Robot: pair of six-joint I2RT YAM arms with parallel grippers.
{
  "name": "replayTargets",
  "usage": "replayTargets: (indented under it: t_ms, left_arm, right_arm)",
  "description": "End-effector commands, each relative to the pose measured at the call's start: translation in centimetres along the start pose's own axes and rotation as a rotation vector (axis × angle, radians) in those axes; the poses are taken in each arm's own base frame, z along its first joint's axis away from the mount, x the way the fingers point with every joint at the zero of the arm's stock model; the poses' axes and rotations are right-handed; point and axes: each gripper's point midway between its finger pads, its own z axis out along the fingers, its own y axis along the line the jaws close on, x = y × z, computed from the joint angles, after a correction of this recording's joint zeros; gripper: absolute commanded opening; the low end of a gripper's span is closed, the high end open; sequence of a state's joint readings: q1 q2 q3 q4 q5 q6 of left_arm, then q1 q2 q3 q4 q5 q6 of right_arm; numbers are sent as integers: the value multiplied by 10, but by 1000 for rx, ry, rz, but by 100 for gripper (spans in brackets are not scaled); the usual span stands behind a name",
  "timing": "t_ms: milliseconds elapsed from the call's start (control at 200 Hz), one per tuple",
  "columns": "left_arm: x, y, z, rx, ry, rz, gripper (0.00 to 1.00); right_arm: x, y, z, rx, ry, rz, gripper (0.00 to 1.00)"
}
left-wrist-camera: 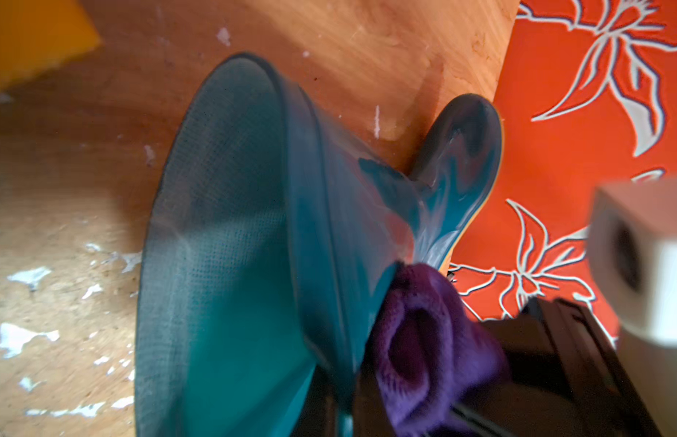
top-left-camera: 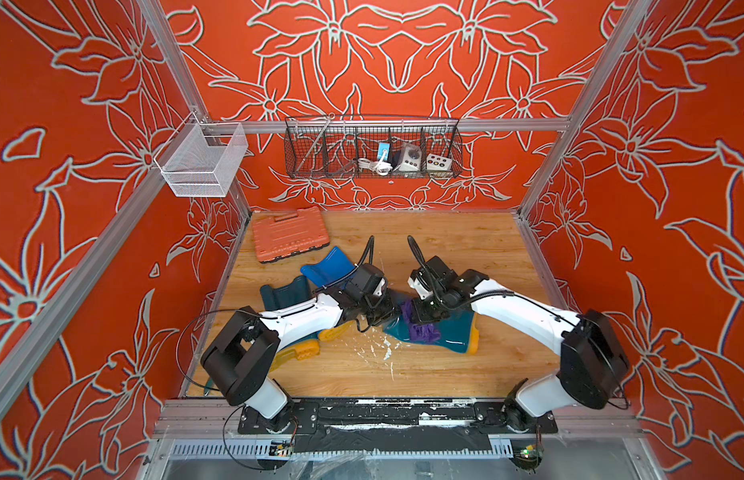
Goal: Wipe the rubber boots with a cloth
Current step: Wipe the dirt off the rubber boot.
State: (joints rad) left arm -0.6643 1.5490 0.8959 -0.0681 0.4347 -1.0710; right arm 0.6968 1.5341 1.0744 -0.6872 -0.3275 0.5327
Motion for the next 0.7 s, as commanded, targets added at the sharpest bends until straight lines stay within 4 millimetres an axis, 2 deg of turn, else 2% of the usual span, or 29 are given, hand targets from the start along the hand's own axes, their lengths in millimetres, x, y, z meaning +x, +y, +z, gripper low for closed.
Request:
replayTargets:
  t_ms: [0, 95, 160, 220, 300, 390, 440, 510, 615, 655, 696]
  left_arm:
    - [-9, -6, -16, 31, -53, -7, 0]
    - [-14, 4, -27, 15, -67, -9, 0]
    - [-13, 9, -31, 10, -68, -12, 0]
    - [-12, 11, -32, 14, -67, -13, 0]
    - [-6, 16, -28, 21, -52, -32, 0]
    - [1, 23, -22, 19, -42, -54, 0]
    - [4, 26, -19, 18, -38, -63, 0]
    - [6, 26, -18, 20, -30, -61, 0]
    - [5, 23, -19, 17, -30, -49, 0]
    - [5, 22, -20, 19, -32, -46, 0]
    - [6, 23, -21, 16, -32, -46, 0]
  right_arm:
    - [19, -53, 0, 141, 66, 113, 0]
    - [51, -111, -9, 147, 95, 309, 0]
    - [61, -137, -22, 159, 53, 376, 0]
    - [61, -146, -35, 178, 3, 388, 0]
    - [44, -136, -41, 129, -58, 386, 0]
    - [19, -109, -39, 131, -81, 308, 0]
    - [6, -78, -30, 127, -67, 209, 0]
    - [-10, -26, -13, 55, -56, 96, 0]
    - [-21, 51, 8, -47, -43, -76, 0]
    - [-21, 72, 11, -64, -38, -146, 0]
    - [-19, 85, 14, -69, -27, -201, 0]
